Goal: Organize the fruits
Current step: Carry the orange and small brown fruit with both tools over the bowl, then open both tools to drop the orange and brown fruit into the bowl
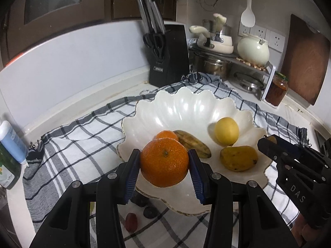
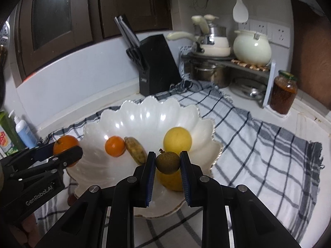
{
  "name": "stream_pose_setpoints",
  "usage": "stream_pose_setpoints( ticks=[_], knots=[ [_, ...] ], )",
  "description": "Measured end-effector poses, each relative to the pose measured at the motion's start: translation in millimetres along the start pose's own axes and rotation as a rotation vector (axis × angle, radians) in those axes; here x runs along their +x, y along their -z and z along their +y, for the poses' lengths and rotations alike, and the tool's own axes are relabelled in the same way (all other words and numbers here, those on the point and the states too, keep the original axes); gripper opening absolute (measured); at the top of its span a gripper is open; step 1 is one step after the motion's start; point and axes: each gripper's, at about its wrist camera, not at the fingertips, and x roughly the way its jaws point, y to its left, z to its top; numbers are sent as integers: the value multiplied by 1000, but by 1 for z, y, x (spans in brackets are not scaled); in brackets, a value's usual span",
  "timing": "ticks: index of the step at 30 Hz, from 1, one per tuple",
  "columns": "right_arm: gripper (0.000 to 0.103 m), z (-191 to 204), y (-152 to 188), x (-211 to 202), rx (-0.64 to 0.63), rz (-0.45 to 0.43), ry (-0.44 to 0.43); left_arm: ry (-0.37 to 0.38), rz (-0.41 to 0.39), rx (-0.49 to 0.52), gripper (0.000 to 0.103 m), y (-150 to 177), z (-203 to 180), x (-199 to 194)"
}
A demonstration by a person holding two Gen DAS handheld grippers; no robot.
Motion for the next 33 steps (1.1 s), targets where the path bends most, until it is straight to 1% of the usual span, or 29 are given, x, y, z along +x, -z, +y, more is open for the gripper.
stream_pose_setpoints(
  ticks=[7,16,17,19,21,23,25,27,29,33],
  knots=[
    [25,8,6,19,-11,48,-39,-3,40,-16,46,5,6,21],
    [25,5,11,31,-1,87,-49,7,79,-6,47,12,4,32],
    [27,5,12,31,0,89,-48,6,82,-5,47,12,4,32],
    [36,5,12,30,4,88,-38,-1,78,-2,54,13,4,30],
    [54,3,12,28,17,82,-29,-22,63,1,66,13,3,25],
    [62,2,12,24,29,71,-25,-35,56,4,72,12,4,22],
    [66,0,13,20,38,63,-14,-43,50,3,76,12,4,17],
    [72,-1,13,17,45,58,-2,-64,41,2,85,12,5,12],
    [77,-2,13,14,51,54,20,-77,33,-2,89,12,6,7],
    [81,-4,14,3,61,37,56,-90,20,-1,93,12,7,-3]
  ],
)
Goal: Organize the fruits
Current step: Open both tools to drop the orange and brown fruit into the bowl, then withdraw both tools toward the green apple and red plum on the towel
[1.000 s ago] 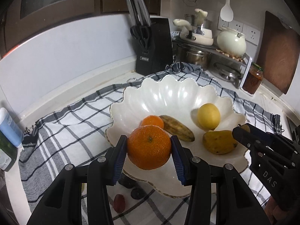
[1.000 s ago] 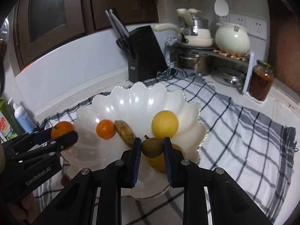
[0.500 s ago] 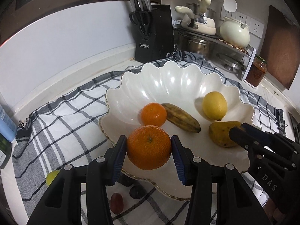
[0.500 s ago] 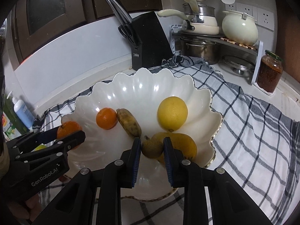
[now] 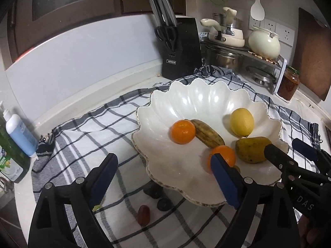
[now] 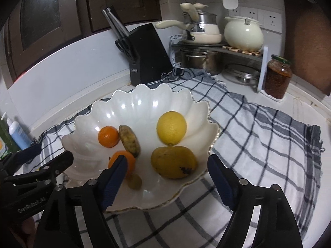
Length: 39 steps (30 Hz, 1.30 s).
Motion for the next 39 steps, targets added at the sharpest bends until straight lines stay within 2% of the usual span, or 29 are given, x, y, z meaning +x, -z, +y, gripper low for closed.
stream_pose_setpoints(
  ticks=[11,23,39],
  knots=[
    [83,10,7,-34,-9,-38,23,-24,-36,5,99,11,9,-36],
    [83,28,14,-68,-40,-92,12,-39,-75,-15,99,26,25,-71],
    [83,46,39,-79,-64,-103,24,-35,-75,-16,98,56,44,-83]
  ],
)
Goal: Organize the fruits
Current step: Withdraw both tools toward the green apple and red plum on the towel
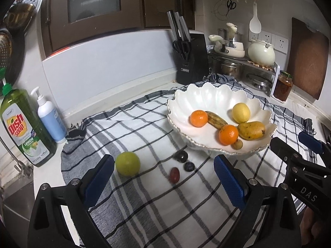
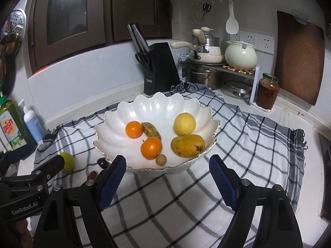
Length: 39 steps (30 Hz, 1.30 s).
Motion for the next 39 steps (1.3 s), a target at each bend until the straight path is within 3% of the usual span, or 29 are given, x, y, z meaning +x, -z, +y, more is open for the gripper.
stream_pose_setpoints(
  ticks=[9,23,25,33,39],
  knots=[
    [83,22,14,3,-43,-7,-29,-10,25,-7,95,18,16,7],
    [82,81,27,30,-148,34,-132,-93,61,-72,95,40,68,20],
    [78,91,29,36,-166,44,-151,-105,63,-81,95,42,75,23],
    [48,118,37,60,-204,115,-228,-129,80,-116,95,47,94,37],
    [41,130,40,77,-214,160,-256,-128,103,-138,94,49,103,48]
  ],
)
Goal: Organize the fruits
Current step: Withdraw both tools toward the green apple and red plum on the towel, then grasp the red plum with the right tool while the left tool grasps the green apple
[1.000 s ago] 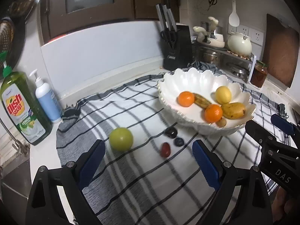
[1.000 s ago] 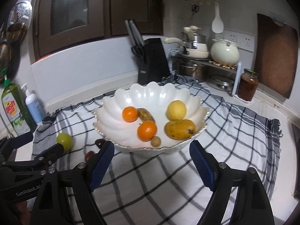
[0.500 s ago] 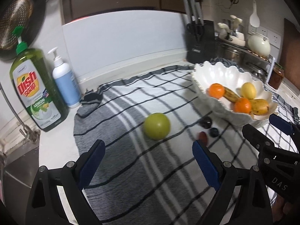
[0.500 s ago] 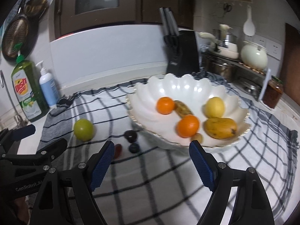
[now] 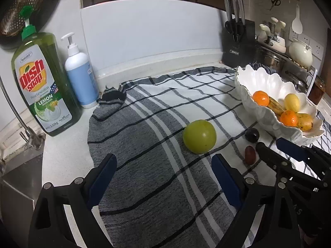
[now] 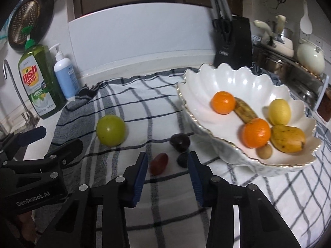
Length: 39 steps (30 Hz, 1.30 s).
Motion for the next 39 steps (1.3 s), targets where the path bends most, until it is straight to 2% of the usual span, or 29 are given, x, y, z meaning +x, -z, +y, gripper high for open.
stream_pose_setpoints(
  ticks=[15,21,26,30,39],
  knots=[
    [36,7,0,33,-15,82,-17,-3,22,-28,94,-1,10,11],
    [29,7,2,43,-14,113,-25,-2,27,-32,90,0,12,13],
    [27,8,1,47,-14,115,-25,0,30,-39,90,0,14,14],
    [21,10,1,48,-29,115,-15,3,33,-43,90,0,16,16],
    [20,8,-2,38,-29,92,-8,6,38,-31,89,-1,12,17]
  ],
)
